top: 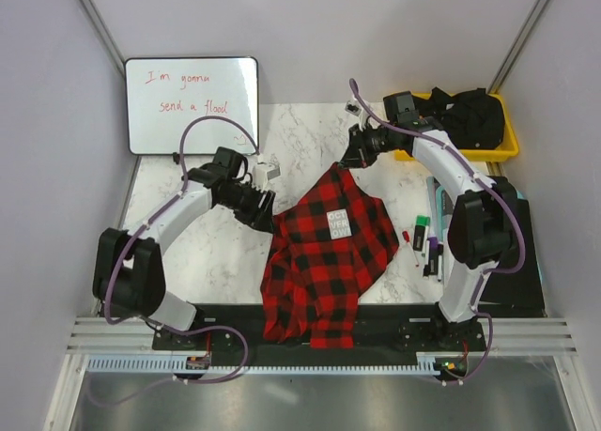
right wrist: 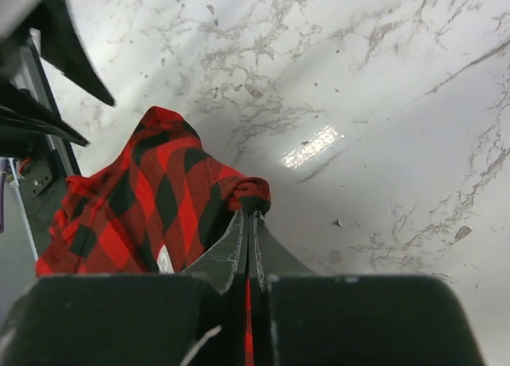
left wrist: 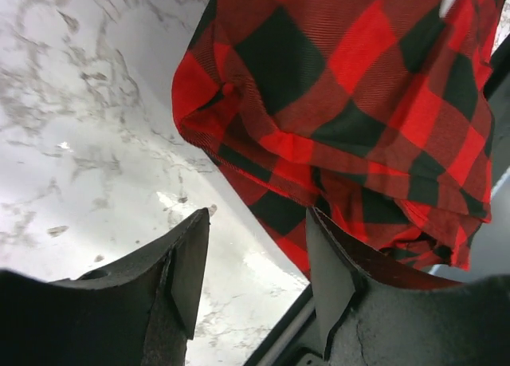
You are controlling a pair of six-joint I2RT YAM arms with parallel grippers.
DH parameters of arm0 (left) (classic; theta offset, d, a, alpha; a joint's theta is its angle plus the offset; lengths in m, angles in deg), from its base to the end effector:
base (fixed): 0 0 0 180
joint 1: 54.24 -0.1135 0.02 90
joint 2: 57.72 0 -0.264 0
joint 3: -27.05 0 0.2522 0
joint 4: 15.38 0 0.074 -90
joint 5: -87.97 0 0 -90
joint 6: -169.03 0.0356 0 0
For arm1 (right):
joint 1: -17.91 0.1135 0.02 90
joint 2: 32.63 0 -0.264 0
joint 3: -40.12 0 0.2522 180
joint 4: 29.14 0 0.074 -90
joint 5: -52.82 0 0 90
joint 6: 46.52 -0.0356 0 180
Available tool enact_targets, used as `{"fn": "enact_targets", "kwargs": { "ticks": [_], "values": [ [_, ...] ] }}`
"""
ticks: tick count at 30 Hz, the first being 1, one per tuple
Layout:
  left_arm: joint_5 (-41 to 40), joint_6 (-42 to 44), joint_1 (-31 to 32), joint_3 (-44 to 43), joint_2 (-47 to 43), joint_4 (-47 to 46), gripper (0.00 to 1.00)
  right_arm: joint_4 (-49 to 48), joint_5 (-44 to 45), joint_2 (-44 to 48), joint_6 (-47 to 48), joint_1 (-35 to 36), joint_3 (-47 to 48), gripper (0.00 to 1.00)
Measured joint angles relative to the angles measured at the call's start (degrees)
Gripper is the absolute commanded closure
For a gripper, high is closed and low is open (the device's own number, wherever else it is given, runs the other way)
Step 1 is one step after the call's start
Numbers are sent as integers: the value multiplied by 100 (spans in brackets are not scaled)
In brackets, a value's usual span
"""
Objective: Fold and stack the long sleeve shirts
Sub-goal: Flatten the shirt out
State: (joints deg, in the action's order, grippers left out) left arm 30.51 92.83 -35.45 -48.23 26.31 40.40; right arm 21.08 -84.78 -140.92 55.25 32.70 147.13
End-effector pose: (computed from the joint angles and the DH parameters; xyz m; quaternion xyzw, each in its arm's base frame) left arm 0.2651 -0.1104 0.2438 0.3220 0.8814 -0.2822 0.1995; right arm 0.3955 0.1316 0.2818 -0.3279 0.8101 0.3888 0.2915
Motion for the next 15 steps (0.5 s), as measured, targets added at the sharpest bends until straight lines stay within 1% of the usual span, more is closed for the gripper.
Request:
{"fn": "enact_targets", "kwargs": {
  "ticks": [4,7,8,10,11,12,15],
  "values": [
    [192,-407,-2,4,573,-96,41,-74,-72,295,-118,0,-59,100],
    [428,-732,20,85,778,-219,50,-131,-129,343,-175,0,-101,100],
    [490,-826,35,122,822,-258,60,-146,-151,343,-199,0,-127,100],
    [549,-1014,70,188,905,-339,76,-155,-168,348,-229,0,-173,100],
    [581,-1110,83,197,962,-363,92,-164,-170,352,-260,-2,-188,100],
    [651,-1189,92,197,1025,-400,98,-173,-170,363,-293,-2,-205,100],
    [750,-1311,87,197,1088,-450,98,-179,-177,483,-369,-26,-249,100]
  ]
}}
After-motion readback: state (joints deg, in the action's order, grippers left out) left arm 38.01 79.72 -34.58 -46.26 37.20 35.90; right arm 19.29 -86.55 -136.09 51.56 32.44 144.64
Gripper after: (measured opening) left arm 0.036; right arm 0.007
